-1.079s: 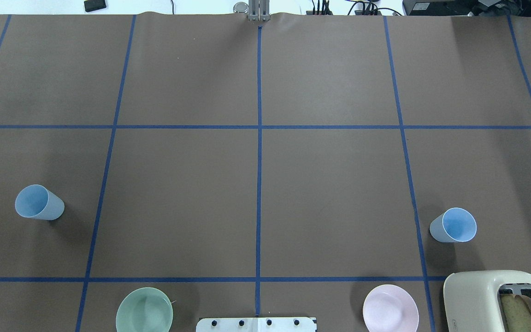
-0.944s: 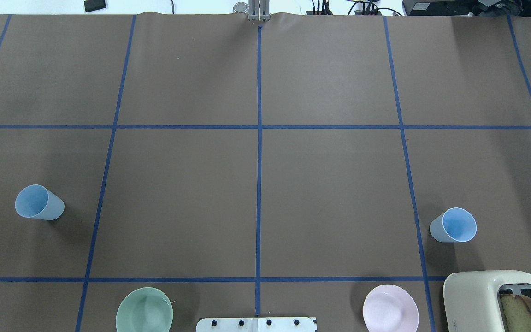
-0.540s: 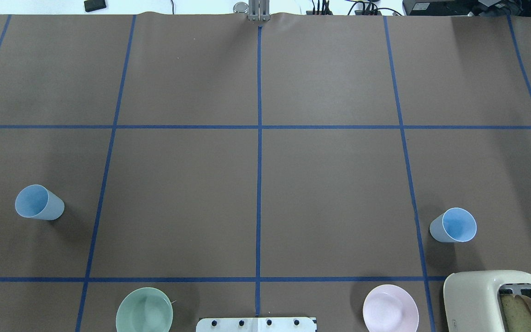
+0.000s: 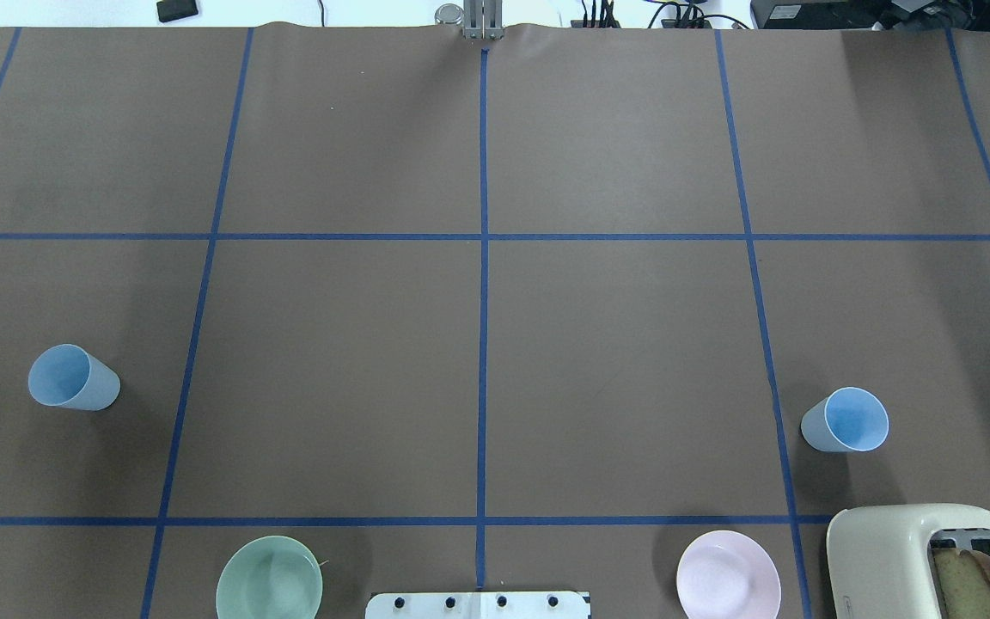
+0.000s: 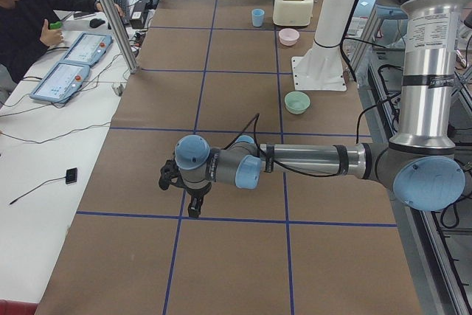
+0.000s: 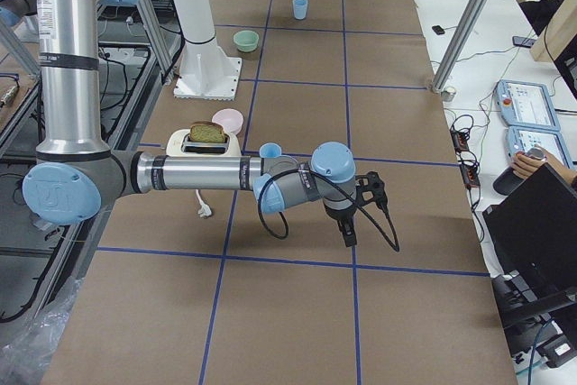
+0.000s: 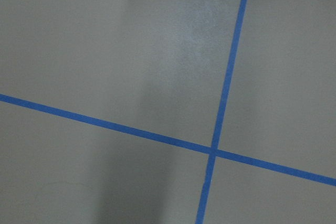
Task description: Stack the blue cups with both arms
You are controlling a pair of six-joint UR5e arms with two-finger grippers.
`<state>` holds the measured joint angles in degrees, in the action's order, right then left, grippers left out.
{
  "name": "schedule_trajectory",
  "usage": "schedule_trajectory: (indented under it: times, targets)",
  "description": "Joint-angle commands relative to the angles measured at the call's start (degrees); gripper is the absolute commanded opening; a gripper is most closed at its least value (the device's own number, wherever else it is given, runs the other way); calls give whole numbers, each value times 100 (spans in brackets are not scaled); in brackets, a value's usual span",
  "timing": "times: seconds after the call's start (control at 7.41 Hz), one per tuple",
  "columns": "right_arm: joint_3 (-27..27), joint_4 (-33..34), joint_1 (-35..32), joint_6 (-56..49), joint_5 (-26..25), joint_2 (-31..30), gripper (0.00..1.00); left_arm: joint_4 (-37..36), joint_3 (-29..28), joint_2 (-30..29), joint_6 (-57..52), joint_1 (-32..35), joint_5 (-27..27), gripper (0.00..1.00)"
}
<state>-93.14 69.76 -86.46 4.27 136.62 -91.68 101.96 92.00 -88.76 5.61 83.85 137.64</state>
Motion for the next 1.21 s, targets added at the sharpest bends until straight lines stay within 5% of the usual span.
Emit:
schedule_trajectory:
  times: [0.0,0.4,1.08]
  targets:
    - [-212,-216,189,231,348,-278,100,689,388,244,1235,-570,35,99]
    - [-775,-287,909,531,313,-526,100,1937,503,473,2976,-1387,26,99]
    - [-1479,-305,1921,1383,304,-659,100,2152,1180,781,3798,-1995,-62,99]
